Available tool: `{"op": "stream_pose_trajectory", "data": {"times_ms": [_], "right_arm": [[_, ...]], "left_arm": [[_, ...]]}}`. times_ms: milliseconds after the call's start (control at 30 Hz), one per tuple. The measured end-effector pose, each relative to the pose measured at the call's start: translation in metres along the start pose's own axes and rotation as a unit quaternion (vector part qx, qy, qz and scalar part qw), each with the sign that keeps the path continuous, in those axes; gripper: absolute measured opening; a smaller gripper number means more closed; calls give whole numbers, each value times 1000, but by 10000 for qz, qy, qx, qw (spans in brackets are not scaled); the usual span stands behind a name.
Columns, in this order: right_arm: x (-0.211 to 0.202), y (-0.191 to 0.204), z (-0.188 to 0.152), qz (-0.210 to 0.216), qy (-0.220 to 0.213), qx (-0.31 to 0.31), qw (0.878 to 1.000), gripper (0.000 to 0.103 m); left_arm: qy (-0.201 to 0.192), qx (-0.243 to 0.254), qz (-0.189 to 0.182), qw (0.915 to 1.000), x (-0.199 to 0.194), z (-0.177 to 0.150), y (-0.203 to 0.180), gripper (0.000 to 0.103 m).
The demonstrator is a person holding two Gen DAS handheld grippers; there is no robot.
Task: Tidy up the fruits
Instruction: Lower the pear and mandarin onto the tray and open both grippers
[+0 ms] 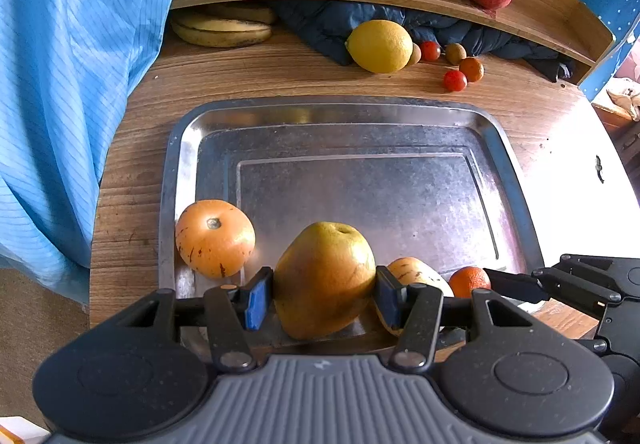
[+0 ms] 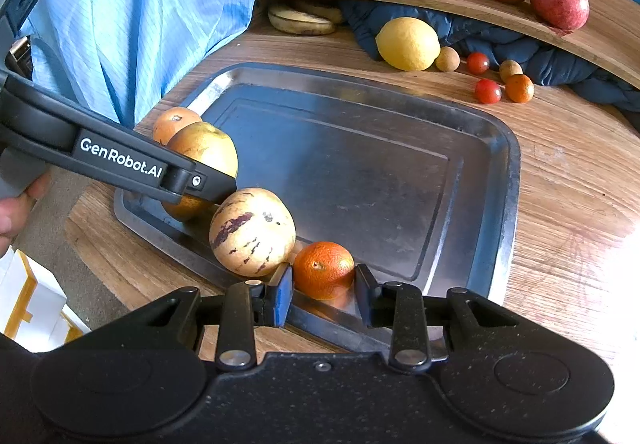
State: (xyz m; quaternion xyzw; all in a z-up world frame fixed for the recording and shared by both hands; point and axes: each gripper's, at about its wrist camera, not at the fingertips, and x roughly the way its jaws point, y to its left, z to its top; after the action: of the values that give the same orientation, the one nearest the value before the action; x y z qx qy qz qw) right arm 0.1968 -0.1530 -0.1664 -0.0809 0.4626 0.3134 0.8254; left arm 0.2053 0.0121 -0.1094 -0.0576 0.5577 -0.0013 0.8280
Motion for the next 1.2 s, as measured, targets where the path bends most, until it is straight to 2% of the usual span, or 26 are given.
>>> {"op": "stream_pose_trajectory", "data": {"times_ms": [467, 800, 867, 967, 1033, 1200], "right_arm": [[-2, -4, -3, 70, -72, 113, 9999, 38], [-12, -4, -10, 72, -117, 44, 9999, 60], [-15, -3, -12, 72, -158, 10, 9998, 65], [-21, -3, -15, 70, -231, -8, 9997, 76], [-25, -3, -16, 56, -271, -13, 9996, 83], [-32, -4, -21, -9, -251, -46, 9997, 96]], "left_arm": [[48, 61, 111, 9999, 2, 0, -3, 58], [57, -88, 162, 9998, -3, -6, -3, 59], [45, -144, 167, 9997, -6, -9, -2, 61], [-9, -183, 174, 9997, -13, -14, -2, 71], [-18, -159, 122, 9998, -19, -18, -2, 82], [16, -67, 70, 10000, -32, -29, -1, 93]]}}
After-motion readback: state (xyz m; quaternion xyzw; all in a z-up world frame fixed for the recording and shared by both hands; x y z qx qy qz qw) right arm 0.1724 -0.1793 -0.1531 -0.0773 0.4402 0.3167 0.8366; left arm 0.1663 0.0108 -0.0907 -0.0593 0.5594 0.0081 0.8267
